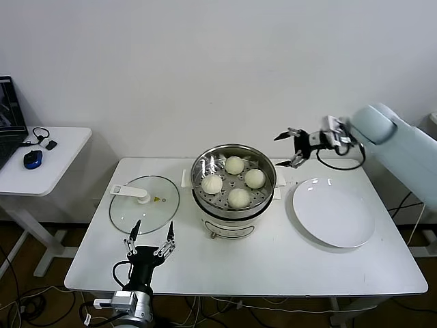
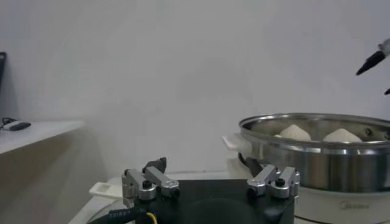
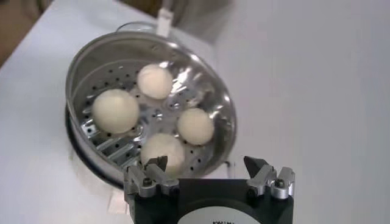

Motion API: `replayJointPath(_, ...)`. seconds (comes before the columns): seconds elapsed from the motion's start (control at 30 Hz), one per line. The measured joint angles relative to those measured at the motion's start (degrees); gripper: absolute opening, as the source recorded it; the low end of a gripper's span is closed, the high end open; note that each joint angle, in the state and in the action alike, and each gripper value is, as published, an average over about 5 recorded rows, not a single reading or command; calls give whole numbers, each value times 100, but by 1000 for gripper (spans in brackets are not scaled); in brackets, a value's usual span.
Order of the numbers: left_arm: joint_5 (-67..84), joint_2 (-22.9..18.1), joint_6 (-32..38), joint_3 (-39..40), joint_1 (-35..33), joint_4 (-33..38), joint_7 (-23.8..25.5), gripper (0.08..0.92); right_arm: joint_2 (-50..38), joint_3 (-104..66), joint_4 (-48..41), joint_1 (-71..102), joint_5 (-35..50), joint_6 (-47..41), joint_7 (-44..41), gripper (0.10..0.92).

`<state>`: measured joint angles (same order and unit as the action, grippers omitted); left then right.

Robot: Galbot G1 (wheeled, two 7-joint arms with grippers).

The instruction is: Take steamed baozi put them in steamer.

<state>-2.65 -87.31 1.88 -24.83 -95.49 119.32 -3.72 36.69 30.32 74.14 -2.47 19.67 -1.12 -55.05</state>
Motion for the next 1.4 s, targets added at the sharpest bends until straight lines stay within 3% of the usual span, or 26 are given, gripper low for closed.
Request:
replayJointPath(0.3, -75, -6, -10, -16, 73, -4, -43, 823, -127, -2882, 902, 2688, 50, 361, 1222, 823)
replayJointPath(0.67, -151, 1, -150, -124, 236, -1, 40, 823, 725, -5545, 1990, 5735, 199, 934, 2896, 823)
replayJointPath(0.97, -148, 103, -180, -272, 504, -137, 207, 823, 1708, -6318, 2645, 7554, 302, 1440, 3995, 823)
replayJointPath(1.4, -143, 303, -159, -376, 767, -331, 392, 823, 2788, -6483, 3111, 9173, 337, 2000, 4765, 823)
